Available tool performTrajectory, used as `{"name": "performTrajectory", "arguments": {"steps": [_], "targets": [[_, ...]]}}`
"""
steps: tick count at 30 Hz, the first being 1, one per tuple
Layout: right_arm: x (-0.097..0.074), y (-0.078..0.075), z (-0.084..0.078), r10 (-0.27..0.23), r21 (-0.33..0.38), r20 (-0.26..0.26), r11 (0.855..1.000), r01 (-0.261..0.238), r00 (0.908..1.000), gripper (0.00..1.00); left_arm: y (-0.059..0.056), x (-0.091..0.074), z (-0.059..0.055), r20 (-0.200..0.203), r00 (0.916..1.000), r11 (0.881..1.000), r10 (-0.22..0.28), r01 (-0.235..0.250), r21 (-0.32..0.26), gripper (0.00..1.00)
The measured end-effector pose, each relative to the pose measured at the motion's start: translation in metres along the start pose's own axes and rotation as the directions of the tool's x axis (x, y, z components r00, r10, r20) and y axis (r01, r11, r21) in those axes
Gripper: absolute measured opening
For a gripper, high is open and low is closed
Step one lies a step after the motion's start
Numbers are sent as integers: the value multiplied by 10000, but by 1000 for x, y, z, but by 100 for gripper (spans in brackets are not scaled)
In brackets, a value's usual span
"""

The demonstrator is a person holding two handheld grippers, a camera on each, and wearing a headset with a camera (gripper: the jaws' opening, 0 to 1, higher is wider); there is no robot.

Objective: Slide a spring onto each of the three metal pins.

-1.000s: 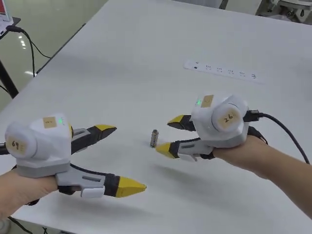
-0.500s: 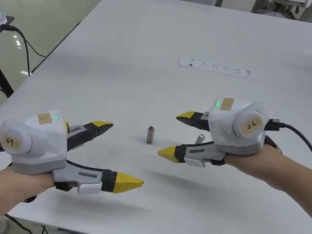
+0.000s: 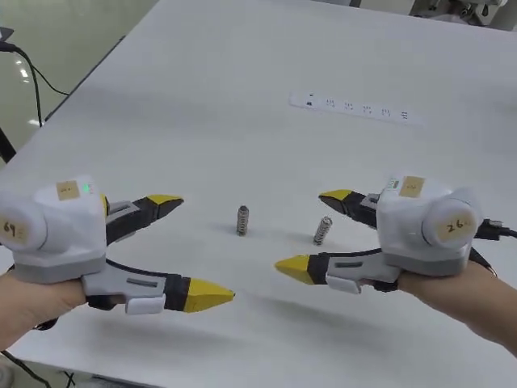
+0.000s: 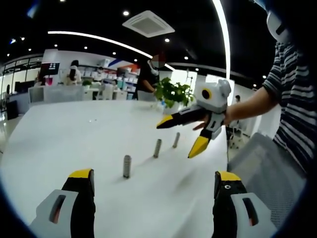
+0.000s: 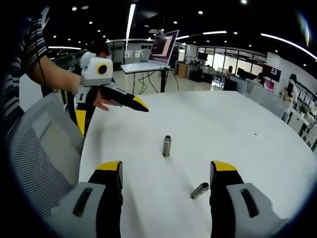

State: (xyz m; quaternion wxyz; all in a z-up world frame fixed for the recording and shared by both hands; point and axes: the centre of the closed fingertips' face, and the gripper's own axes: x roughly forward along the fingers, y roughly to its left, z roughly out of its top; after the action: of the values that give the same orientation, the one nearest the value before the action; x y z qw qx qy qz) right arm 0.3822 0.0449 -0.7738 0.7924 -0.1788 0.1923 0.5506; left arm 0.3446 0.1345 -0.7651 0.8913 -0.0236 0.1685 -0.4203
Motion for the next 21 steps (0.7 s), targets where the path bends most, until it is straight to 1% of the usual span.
{"name": "performTrajectory", "arguments": {"steps": [5,8,11,12,14,18,21], "targets": [[-9,-4,-1,-253,326,258,9992,244,9993,77,-1,-1,1,-16,10000,10000,-2,2,45,98],[-16,-7,-4,-510,462,371,9977,493,9980,79,-1,-2,1,-1,10000,10000,32,-32,32,98],[-23,-9,-6,-640,667,448,9959,610,9969,82,0,-2,0,-32,10000,10000,59,-59,38,98],[-27,-12,-8,-791,714,466,9946,757,9958,82,-1,-2,0,-45,10000,10000,58,-58,42,98],[-34,-14,-12,-932,836,508,9925,888,9943,84,-1,-1,0,-50,10000,10000,46,-46,42,98],[-45,-20,-22,-1299,1022,501,9870,1243,9903,95,-1,0,1,-24,10000,10000,58,-58,30,98],[-53,-23,-26,-1530,1165,516,9824,1462,9869,99,0,1,2,-7,10000,10000,70,-70,47,98]]}}
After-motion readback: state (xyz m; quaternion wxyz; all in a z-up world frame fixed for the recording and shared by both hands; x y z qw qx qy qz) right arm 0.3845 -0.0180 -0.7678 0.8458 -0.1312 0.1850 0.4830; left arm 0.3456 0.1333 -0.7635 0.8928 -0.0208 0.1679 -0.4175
